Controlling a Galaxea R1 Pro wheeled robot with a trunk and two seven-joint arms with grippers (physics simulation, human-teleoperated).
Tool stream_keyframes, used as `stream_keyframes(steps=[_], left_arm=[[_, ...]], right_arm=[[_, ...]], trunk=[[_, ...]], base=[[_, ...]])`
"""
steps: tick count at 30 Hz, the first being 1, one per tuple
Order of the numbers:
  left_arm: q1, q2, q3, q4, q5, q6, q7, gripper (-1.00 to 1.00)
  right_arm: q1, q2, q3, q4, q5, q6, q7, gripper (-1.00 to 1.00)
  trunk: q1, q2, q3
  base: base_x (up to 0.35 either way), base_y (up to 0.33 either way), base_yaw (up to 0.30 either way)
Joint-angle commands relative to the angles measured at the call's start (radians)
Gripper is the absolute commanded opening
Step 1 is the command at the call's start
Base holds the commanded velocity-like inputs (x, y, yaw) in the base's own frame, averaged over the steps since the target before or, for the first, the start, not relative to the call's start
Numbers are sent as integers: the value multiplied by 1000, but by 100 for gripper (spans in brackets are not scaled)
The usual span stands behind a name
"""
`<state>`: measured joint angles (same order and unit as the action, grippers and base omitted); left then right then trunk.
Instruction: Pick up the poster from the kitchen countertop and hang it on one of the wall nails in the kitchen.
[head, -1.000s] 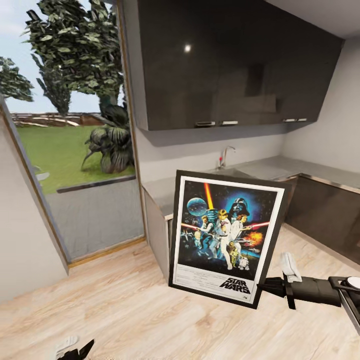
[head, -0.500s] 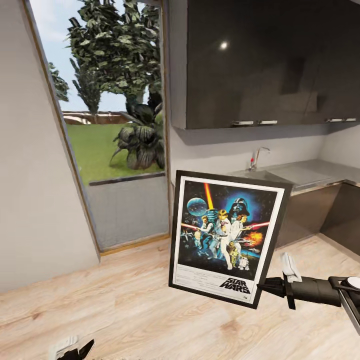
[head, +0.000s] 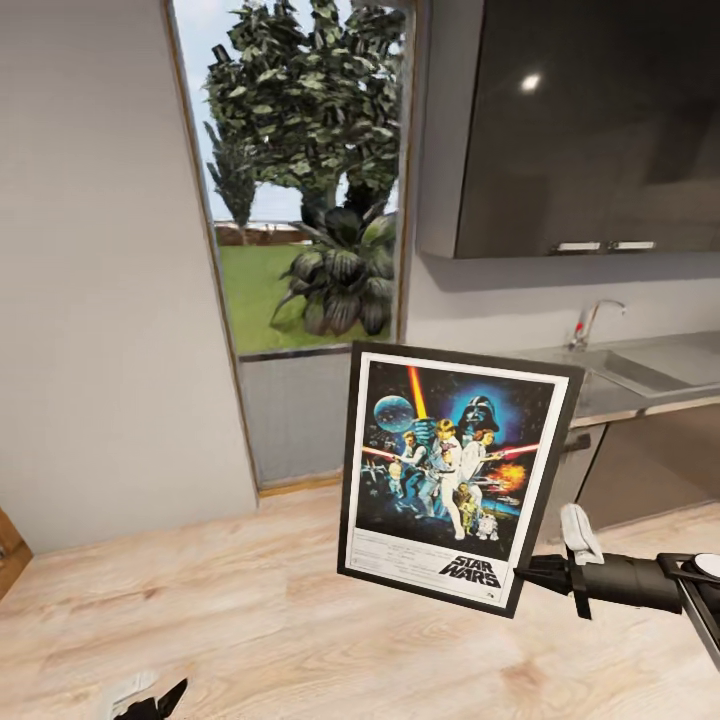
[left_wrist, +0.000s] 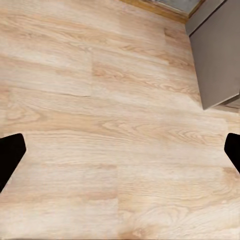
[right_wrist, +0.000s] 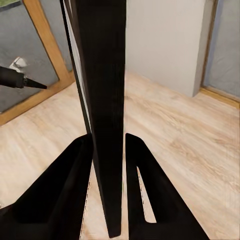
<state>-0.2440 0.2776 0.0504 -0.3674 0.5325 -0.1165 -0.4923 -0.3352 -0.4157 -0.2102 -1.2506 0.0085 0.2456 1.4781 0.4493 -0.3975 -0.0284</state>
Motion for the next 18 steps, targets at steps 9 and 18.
stream_keyframes(steps=[9, 18], left_arm=[[-1, 0, 2, 2, 4, 0, -7, 100], [-1, 0, 2, 2, 4, 0, -8, 100]], right_arm=[[-1, 0, -1, -1, 1, 12, 5, -100], [-1, 0, -1, -1, 1, 12, 5, -100]], trunk=[[1, -2, -2], [1, -2, -2]], base=[[0, 293, 268], [0, 294, 268]])
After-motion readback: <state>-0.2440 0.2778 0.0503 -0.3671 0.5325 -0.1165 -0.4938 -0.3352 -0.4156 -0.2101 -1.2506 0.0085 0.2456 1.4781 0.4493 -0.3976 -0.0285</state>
